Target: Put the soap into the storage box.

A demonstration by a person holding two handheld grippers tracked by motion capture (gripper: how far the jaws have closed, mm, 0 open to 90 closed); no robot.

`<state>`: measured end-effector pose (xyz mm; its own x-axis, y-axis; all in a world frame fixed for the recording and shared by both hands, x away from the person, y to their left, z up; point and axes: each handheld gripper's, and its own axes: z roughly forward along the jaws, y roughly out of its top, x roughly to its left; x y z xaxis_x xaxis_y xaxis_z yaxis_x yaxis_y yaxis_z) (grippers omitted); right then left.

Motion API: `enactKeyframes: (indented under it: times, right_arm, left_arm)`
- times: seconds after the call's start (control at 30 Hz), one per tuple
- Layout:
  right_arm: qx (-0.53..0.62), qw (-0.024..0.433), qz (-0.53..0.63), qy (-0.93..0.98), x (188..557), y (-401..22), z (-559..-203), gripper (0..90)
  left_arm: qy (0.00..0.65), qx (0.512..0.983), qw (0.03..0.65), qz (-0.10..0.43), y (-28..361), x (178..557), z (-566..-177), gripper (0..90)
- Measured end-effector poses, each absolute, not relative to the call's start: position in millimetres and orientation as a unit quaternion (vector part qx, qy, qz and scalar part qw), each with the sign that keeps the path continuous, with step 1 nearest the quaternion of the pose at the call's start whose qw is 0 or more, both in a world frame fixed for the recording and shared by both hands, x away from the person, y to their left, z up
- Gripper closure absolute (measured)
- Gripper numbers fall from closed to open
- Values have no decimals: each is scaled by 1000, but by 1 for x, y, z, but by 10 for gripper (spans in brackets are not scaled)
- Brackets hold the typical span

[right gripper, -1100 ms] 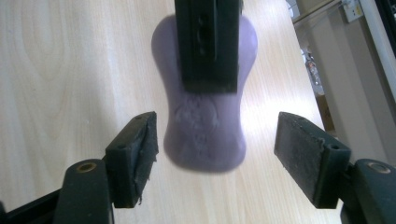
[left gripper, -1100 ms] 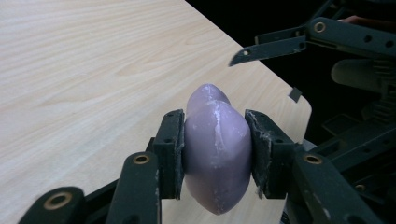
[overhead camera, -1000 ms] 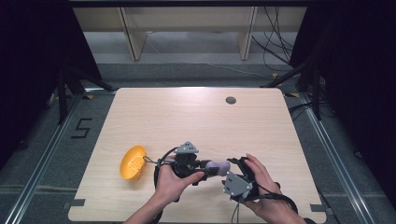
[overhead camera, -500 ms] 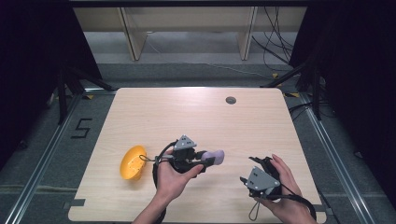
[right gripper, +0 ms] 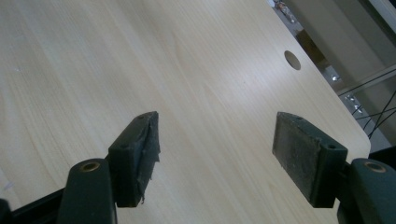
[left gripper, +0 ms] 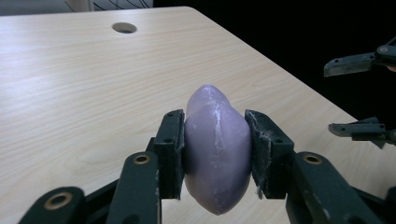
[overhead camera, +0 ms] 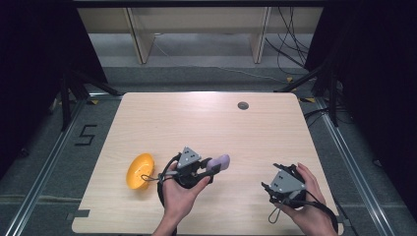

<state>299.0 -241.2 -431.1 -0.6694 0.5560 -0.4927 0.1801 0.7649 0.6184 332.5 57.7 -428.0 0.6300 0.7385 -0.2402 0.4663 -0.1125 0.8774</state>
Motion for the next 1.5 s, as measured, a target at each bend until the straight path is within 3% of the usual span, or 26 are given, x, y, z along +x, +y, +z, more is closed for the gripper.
enactKeyframes:
  times: [1.5]
  right_arm:
    - [305, 320, 286, 850, 321, -260, -441, 310]
  left_arm:
    - [481, 656, 518, 264, 140, 302, -425, 593]
